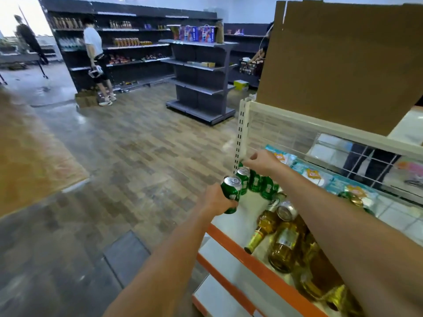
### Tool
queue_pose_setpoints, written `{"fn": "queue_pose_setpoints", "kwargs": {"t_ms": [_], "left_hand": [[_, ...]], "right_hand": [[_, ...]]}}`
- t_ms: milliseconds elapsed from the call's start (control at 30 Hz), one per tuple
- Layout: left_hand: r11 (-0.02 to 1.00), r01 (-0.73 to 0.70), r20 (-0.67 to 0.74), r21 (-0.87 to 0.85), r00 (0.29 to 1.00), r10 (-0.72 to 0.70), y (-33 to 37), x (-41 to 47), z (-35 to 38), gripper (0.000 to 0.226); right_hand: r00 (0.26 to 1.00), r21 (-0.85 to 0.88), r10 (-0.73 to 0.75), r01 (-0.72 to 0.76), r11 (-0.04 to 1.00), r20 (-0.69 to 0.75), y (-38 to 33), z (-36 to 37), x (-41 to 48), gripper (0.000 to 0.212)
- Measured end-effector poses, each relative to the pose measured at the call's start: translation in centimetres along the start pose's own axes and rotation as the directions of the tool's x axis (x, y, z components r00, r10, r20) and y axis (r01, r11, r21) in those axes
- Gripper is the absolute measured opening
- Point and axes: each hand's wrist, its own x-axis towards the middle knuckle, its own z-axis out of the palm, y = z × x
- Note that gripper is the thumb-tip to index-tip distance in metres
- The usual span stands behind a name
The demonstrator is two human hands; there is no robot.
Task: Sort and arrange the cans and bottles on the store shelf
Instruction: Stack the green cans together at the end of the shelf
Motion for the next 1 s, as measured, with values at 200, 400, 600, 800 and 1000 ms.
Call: {"fn": "queue_pose_setpoints", "kwargs": {"t_ms": [200,400,600,800,1000], "left_hand": [[0.999,0.010,0.070,0.031,0.997,-0.012,-1.3,5.5,1.0,0.031],[0.996,-0.001,0.129,0.085,0.992,-0.010,-2.7,11.0,3.9,0.026],[0.993,-0.057,0.174,0.106,0.984,0.037,-4.4,14.6,6.7,0.051],[0.996,-0.093,0.232,-0.006,0.968,0.092,-5.5,16.0,7.0,0.071],[0.947,-0.321,0.274,-0.026,0.909,0.315,-0.2,16.8,2.1,0.070]], "right_hand": [[0.993,-0.204,0.093,-0.078,0.976,0.069,2.8,1.8,4.3,0.033],[0.986,-0.216,0.152,-0.135,0.967,0.066,4.9,4.3,6.9,0.035],[0.973,-0.317,0.227,-0.202,0.927,0.046,5.3,5.6,7.7,0.031],[0.952,-0.211,0.303,-0.288,0.934,0.042,5.5,6.5,6.9,0.030],[0.937,-0.191,0.350,-0.346,0.919,-0.010,4.0,5.1,5.0,0.030]]}}
